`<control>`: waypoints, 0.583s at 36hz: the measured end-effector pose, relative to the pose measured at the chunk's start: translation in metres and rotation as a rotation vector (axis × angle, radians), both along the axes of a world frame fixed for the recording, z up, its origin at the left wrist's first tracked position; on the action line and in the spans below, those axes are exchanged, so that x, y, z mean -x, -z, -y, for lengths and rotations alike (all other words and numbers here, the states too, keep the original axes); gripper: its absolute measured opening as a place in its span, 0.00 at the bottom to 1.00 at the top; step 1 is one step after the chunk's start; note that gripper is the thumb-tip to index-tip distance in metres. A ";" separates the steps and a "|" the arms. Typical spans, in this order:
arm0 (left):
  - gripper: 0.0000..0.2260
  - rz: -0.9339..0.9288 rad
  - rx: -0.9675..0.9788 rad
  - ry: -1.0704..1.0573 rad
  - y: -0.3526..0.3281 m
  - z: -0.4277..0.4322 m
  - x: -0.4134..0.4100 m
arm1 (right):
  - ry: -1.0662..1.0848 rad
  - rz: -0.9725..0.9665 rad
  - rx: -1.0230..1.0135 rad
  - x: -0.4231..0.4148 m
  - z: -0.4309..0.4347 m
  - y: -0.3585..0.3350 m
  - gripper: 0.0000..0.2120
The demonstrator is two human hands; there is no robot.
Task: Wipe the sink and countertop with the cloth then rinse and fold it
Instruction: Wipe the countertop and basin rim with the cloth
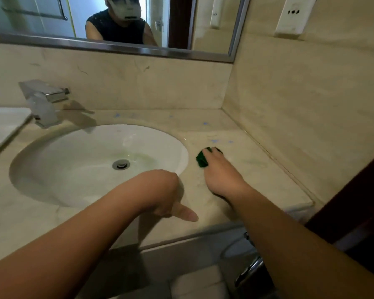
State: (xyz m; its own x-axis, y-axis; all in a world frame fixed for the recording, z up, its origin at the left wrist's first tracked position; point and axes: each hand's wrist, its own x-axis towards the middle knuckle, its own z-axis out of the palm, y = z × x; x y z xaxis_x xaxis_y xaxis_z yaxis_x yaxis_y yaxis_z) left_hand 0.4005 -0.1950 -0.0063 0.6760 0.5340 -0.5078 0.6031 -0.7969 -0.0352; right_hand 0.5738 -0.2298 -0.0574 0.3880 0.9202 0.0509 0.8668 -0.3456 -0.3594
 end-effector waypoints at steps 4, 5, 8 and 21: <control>0.36 0.037 -0.030 -0.022 0.001 0.001 0.001 | -0.159 -0.105 -0.018 0.036 -0.017 -0.006 0.24; 0.36 0.073 -0.037 -0.039 0.004 0.000 0.002 | -0.166 -0.187 -0.018 0.043 -0.018 -0.010 0.27; 0.39 0.141 -0.069 -0.072 0.012 -0.003 0.006 | -0.138 -0.479 -0.069 0.047 -0.015 -0.025 0.28; 0.42 0.260 -0.080 -0.029 -0.018 -0.024 -0.031 | 0.242 0.055 0.058 -0.106 0.050 -0.007 0.19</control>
